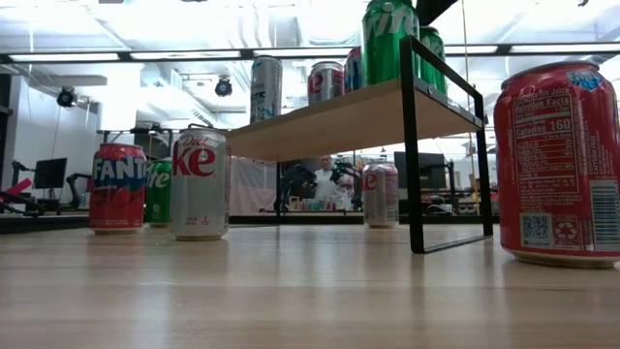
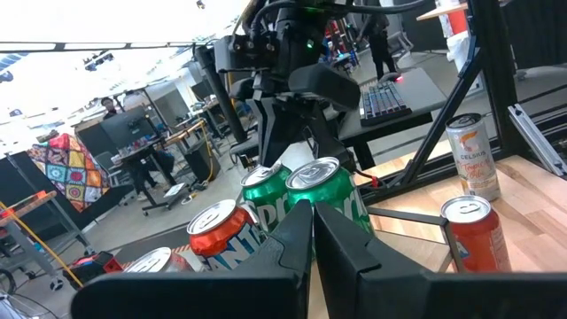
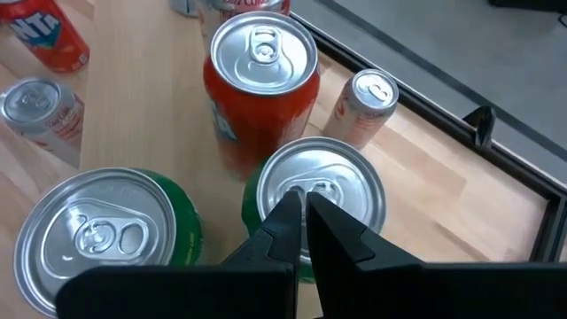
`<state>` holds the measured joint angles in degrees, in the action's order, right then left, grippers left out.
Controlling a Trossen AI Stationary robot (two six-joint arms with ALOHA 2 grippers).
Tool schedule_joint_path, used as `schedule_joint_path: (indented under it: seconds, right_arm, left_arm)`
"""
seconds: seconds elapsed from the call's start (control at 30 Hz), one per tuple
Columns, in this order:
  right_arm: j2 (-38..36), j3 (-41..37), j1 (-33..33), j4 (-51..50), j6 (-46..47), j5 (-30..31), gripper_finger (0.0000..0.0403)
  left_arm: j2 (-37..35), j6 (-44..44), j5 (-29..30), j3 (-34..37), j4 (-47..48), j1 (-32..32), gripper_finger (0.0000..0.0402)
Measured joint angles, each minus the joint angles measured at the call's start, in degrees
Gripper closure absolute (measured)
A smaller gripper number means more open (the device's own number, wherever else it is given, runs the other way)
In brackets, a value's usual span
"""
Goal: Place canned beverage on shelf
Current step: Put the bottom green soda can on the shelf aligned with the other green soda
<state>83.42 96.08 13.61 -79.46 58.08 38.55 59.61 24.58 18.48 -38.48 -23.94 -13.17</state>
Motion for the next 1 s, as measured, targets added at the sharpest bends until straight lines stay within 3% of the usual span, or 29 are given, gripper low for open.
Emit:
schedule_joint_path:
  seconds: [1.0]
  right_arm:
    - [0.20, -0.03, 0.13, -0.77, 2.12, -4.19, 0.0390]
  left_arm:
    - [0.00, 0.00, 0.00, 0.00, 0.00, 0.00, 0.0401]
